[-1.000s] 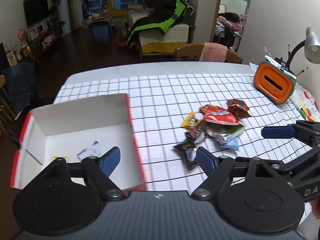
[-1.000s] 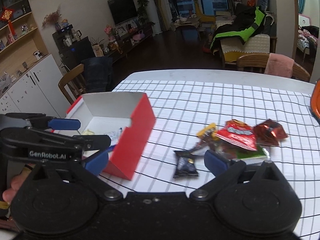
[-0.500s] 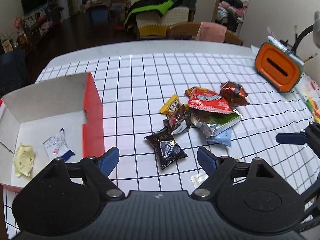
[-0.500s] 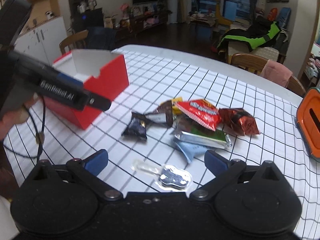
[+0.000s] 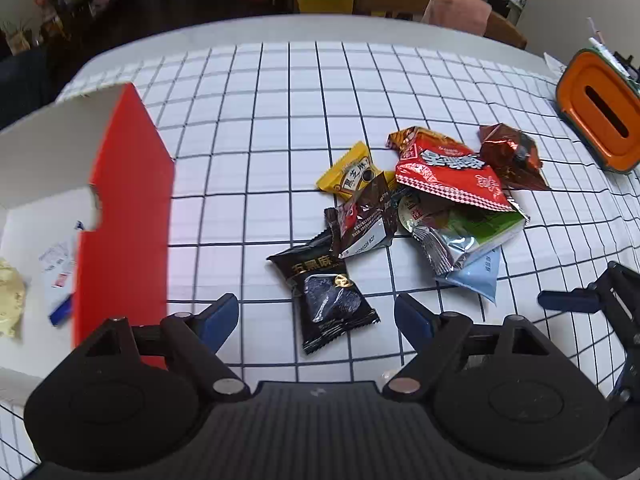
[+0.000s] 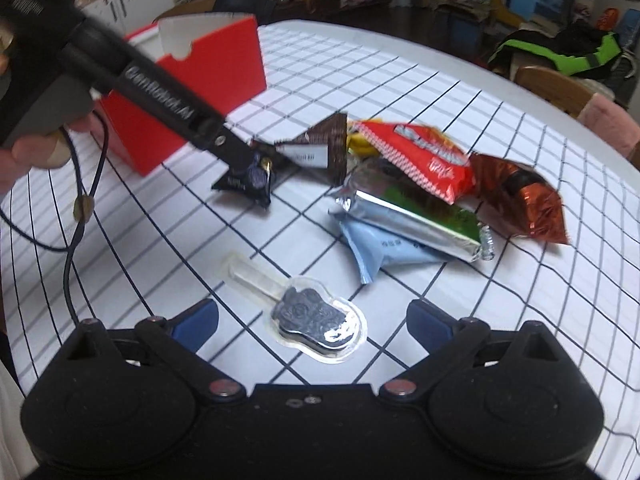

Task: Organize snacks
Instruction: 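Withdraw both tools from the box back to the snack pile, then grasp the black sesame snack packet with left tool while right grasps clear lollipop pack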

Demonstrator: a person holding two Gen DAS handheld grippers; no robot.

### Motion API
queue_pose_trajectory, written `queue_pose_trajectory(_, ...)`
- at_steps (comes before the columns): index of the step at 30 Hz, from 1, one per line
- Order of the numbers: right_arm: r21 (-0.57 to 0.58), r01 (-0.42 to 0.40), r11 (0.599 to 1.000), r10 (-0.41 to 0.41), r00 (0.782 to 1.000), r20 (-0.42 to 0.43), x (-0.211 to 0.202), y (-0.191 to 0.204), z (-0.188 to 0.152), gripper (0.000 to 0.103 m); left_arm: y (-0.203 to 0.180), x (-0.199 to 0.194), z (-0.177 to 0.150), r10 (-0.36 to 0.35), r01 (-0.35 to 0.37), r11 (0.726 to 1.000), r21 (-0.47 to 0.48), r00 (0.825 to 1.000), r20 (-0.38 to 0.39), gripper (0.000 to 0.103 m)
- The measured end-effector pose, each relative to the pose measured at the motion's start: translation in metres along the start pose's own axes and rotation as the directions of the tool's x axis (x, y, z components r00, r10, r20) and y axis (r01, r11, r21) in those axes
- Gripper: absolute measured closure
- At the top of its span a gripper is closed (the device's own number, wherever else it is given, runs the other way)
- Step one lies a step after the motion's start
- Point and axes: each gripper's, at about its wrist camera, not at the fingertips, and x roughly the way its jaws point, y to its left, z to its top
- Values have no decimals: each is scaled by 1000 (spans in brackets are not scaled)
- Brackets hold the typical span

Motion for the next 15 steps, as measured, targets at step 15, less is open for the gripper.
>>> queue_pose_trajectory(15,-123,-30,992,27,999,-25,24,4,0,31,2,47,15,0,-5,999,-45,994,-105,18)
